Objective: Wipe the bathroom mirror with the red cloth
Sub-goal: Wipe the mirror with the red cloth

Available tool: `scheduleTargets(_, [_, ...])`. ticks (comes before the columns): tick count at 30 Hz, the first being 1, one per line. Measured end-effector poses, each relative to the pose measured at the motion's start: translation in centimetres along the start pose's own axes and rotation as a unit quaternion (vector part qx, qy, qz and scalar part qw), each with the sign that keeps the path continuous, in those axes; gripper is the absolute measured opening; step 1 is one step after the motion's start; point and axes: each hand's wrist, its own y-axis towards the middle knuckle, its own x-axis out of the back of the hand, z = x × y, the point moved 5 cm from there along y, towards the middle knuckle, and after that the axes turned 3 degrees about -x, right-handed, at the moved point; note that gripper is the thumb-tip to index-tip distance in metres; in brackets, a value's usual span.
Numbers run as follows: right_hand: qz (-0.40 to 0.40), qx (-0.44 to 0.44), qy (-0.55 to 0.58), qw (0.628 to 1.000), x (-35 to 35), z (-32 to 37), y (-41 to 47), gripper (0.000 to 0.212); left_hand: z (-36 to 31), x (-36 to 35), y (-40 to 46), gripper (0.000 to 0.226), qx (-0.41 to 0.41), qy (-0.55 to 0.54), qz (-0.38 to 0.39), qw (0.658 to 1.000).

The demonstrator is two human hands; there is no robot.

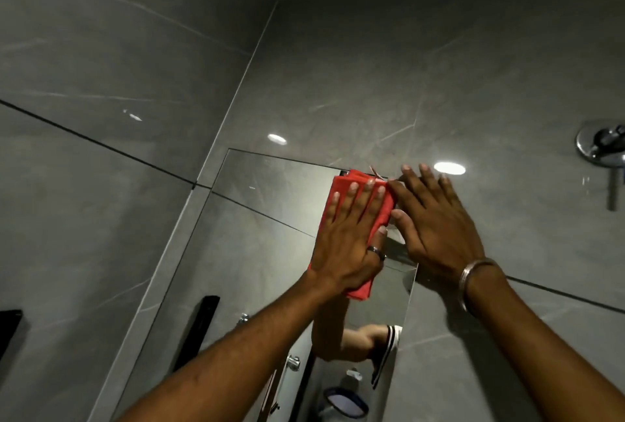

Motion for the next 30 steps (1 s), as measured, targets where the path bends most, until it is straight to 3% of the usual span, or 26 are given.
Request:
scheduleTargets(7, [0.077,0.076,0.016,0.994,0.8,0.2,5.3,0.067,1.9,0.1,1.4,0.07,0.004,0.003,-0.002,1.0])
scheduleTargets(12, [0.117,0.084,0.007,0.99,1.4,0.7,8.9,0.072,3.5,0.4,2.4,0.069,-0.006,-0.004,-0.012,1.0])
scheduleTargets(17, [0.115,0.116,-0.043,0.986,0.4,1.9,10.5,0.063,6.7,1.0,3.5,0.069,0.003,0.012,-0.001,1.0])
scheduleTargets(30, [0.091,0.208,-0.115,0.967,-1.3,3.2,14.3,0.064,19.7,3.1,3.4,0.063,0.037,0.015,-0.009,0.999])
